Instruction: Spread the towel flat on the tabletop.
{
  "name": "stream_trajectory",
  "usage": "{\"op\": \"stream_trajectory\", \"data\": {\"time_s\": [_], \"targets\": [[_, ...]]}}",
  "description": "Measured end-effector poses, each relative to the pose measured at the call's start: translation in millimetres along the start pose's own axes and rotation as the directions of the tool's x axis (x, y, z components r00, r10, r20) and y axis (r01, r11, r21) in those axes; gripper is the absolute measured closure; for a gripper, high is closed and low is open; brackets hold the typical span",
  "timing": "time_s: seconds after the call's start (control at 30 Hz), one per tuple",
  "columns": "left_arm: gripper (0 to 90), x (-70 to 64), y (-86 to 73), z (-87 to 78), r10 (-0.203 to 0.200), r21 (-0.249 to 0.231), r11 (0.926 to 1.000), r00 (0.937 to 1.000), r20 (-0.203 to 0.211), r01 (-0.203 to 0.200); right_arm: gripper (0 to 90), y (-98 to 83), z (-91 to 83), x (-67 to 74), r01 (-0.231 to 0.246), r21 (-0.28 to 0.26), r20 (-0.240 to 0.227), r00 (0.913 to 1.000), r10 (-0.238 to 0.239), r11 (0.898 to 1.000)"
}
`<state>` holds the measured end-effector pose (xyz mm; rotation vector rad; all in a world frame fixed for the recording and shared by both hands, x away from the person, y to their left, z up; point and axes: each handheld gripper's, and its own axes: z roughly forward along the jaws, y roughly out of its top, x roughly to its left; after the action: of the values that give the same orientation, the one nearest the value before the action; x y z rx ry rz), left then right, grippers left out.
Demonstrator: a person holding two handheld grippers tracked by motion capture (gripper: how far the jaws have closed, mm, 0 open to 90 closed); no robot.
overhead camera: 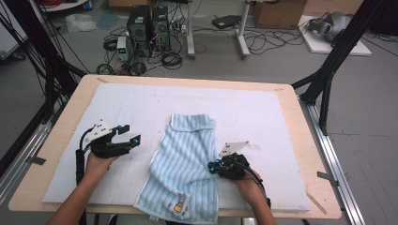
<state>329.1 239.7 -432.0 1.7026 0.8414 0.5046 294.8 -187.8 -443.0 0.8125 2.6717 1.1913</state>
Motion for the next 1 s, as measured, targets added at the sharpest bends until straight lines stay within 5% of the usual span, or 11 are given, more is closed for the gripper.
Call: {"op": "stream_trajectory", "data": {"time_s": [0.1, 0.13, 0.3, 0.7, 0.73, 1.0], "targets": [[34.4, 0.1, 8.5, 7.5, 0.01, -0.002, 1.0, 0.9999, 0.01, -0.01, 71.6, -4.1, -6.2, -0.8, 0.012, -0.038, -0.001, 0.9999, -0.012, 0.999], [34.5, -2.1, 15.1, 15.9, 0.018, 0.003, 0.9998, 0.9994, 0.03, -0.018, 59.0, -5.3, -12.6, -2.8, -0.011, -0.084, 0.02, 0.9997, 0.013, 0.996], [34.6, -8.8, 26.9, 37.2, 0.036, 0.023, 0.999, 0.9955, 0.088, -0.038, 44.4, -6.1, -23.5, -8.3, -0.02, -0.167, 0.101, 0.9942, 0.037, 0.986], [29.8, -21.5, 42.1, 100.9, 0.023, 0.116, 0.9922, 0.9807, 0.194, -0.046, 31.2, -9.6, -29.0, -14.4, -0.039, -0.197, 0.167, 0.9832, 0.073, 0.98], [30.1, -21.2, 43.5, 112.5, 0.022, 0.159, 0.9859, 0.981, 0.193, -0.053, 30.5, -10.3, -30.2, -15.7, -0.055, -0.201, 0.17, 0.9814, 0.09, 0.978], [33.3, -24.0, 46.6, 145.8, 0.056, 0.238, 0.9661, 0.9817, 0.182, -0.1, 30.8, -13.3, -34.0, -18.8, -0.075, -0.214, 0.183, 0.9762, 0.116, 0.974]]}}
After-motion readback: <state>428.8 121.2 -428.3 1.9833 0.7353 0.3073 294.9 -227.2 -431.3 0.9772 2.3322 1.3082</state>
